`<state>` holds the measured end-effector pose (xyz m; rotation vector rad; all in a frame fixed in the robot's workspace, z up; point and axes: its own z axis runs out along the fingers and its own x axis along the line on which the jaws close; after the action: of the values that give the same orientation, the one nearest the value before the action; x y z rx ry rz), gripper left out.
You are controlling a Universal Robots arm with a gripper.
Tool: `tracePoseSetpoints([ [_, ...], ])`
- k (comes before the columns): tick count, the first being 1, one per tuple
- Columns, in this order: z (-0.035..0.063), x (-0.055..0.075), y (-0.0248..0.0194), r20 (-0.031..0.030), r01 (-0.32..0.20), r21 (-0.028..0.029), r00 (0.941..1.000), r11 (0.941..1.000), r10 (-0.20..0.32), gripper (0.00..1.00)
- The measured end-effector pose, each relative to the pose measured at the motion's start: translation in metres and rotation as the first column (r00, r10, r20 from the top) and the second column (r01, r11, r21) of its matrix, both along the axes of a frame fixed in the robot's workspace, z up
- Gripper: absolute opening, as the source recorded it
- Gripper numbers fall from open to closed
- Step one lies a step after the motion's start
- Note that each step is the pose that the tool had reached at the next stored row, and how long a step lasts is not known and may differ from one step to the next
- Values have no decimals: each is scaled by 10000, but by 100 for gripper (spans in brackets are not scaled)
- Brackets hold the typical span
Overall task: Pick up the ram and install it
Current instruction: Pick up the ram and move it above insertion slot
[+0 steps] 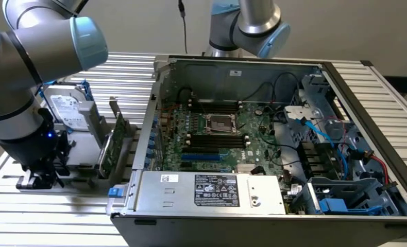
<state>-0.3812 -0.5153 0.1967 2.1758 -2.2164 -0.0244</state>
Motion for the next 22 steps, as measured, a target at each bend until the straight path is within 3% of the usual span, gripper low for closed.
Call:
tracePoseSetpoints([
  [7,-11,0,0,-3,6,-2,10000,10000,-6,34],
  [10,-15,0,0,-2,5,-2,10000,10000,-5,21],
  [22,-29,0,0,-3,6,-2,10000,10000,-6,14],
])
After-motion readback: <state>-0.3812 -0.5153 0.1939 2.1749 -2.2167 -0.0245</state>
